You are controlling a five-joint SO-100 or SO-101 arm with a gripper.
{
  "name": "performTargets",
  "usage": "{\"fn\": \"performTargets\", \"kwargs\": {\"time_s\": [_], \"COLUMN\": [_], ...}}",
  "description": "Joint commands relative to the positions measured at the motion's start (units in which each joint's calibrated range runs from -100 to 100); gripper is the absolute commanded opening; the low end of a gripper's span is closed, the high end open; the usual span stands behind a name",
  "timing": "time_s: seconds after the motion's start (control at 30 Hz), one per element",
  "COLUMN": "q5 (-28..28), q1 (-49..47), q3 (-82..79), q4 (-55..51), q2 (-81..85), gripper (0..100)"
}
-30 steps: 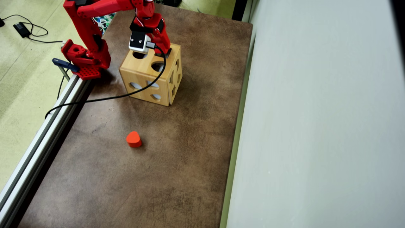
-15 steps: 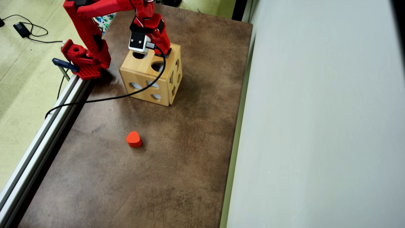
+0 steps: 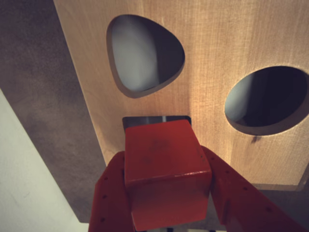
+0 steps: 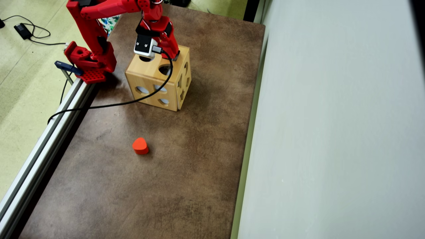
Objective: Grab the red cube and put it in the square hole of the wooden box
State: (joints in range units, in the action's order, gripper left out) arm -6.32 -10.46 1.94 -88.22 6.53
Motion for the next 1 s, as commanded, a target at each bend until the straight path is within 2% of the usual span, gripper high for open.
{"fn": "performTargets", "kwargs": {"time_s": [0.0, 0.17, 0.97], "q5": [0.44, 0.44, 2.30], "q1": [-0.32, -0.32, -3.14], "q3": [0.92, 1.10, 1.99], "q4": [-1.97, -2.70, -1.73], "q2": [0.23, 0.23, -0.11], "gripper": [22, 27, 26]}}
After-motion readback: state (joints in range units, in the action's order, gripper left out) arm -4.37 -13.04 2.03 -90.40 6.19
